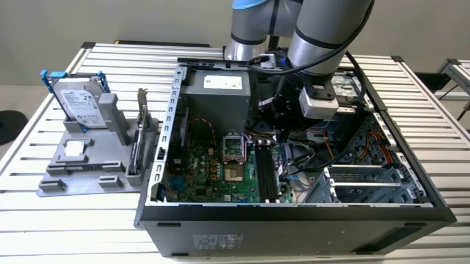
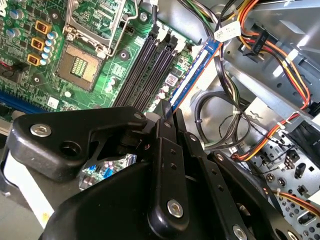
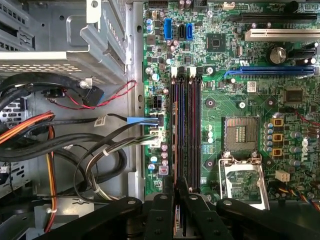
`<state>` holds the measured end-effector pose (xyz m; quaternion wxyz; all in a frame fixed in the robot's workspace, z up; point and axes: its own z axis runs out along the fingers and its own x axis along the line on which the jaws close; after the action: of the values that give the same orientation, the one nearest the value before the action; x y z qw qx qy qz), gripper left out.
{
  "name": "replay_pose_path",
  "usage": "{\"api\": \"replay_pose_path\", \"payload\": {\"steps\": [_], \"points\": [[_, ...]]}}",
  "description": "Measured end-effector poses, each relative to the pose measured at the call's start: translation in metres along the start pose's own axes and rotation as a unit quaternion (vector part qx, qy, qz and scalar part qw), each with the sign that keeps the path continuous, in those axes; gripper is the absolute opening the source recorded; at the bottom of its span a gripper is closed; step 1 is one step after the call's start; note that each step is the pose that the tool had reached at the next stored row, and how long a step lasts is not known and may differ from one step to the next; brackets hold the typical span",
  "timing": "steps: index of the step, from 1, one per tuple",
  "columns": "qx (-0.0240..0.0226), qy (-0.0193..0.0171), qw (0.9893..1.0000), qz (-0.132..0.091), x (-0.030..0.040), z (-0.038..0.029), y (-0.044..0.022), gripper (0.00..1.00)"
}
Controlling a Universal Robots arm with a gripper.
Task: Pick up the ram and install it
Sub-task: 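Insert the ram into the slot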
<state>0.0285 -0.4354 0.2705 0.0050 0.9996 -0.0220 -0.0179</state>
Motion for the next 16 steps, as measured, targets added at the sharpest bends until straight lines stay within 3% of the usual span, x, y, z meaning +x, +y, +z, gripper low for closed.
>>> {"api": "replay_pose_path", "payload": {"steps": [10,16], "points": [[-0.0003,0.0000,1.0000,0.000,0.0000,0.0002,0.0000,0.00],[-0.0003,0.0000,1.0000,0.000,0.0000,0.0046,0.0003,0.00]]}}
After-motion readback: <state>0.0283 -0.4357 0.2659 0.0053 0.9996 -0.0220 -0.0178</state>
